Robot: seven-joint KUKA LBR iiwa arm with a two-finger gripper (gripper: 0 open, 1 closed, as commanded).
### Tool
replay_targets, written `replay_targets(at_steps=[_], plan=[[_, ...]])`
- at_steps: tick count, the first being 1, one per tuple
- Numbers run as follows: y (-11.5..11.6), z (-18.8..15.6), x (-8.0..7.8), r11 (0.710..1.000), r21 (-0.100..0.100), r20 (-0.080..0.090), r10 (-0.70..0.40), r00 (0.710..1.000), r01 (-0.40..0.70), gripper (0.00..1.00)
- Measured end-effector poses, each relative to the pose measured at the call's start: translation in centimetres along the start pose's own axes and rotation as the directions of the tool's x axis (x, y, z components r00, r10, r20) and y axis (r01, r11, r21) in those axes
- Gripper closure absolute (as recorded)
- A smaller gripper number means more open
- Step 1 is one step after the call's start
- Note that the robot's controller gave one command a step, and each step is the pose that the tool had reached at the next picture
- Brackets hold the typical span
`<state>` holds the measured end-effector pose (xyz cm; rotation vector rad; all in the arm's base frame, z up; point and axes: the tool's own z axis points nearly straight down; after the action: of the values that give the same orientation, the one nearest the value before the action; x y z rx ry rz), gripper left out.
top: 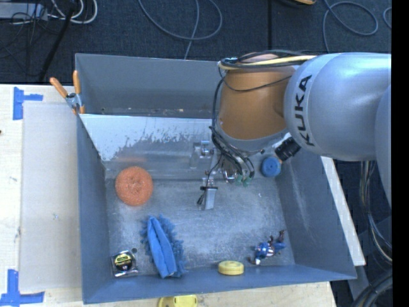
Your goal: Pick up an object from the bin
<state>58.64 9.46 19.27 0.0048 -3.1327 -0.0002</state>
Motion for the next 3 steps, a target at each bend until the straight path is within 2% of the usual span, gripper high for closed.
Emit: replay_targets(at_steps=[1,2,3], plan=[[0.0,-0.4,-0.2,1.0,-0.001,0.007,0.002,1.0,-0.002,0.0],[4.7,4.5,0.2,0.999,-0.001,0.015,0.049,0.999,-0.049,0.0],[6.3,6.8,4.6,0.998,-0.001,0.001,0.063,0.998,-0.063,0.0]])
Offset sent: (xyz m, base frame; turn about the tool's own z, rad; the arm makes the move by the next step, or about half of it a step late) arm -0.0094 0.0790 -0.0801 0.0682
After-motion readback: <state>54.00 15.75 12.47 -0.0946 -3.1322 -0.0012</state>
